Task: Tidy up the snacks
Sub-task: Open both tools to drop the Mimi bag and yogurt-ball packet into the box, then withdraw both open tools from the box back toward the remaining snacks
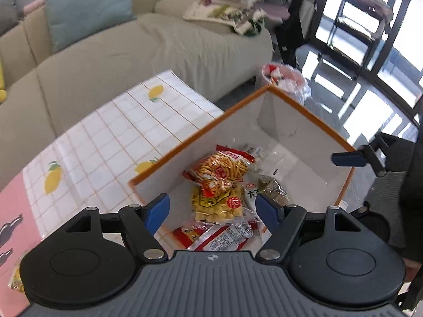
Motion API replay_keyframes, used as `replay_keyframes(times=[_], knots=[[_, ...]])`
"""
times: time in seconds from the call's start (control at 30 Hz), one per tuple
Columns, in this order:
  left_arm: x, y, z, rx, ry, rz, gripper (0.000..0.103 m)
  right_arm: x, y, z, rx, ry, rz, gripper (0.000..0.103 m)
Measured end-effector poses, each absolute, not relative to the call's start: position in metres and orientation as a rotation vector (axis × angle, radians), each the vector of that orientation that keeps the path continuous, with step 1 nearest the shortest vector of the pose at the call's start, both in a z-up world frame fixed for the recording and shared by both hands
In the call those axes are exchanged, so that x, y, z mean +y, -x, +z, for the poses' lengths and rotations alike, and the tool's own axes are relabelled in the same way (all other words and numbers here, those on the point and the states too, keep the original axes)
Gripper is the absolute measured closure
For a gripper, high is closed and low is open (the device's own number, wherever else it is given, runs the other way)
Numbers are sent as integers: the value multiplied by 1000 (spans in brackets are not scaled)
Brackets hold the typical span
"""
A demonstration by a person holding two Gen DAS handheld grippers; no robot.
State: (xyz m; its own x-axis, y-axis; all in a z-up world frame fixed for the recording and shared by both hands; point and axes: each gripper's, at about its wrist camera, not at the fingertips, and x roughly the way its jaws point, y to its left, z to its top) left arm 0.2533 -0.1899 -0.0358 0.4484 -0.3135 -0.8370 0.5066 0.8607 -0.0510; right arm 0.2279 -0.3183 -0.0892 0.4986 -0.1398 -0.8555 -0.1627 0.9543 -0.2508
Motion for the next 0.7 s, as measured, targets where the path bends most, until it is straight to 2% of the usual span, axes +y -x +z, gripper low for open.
replay_keyframes(times=[0.37,0.7], knots=[[-130,-198,14,804,-161,-415,16,-295,-163,-44,803,19,-34,6],[-58,-145,12,756,-41,-290,16,-242,-111,-42,632,-106,16,4]])
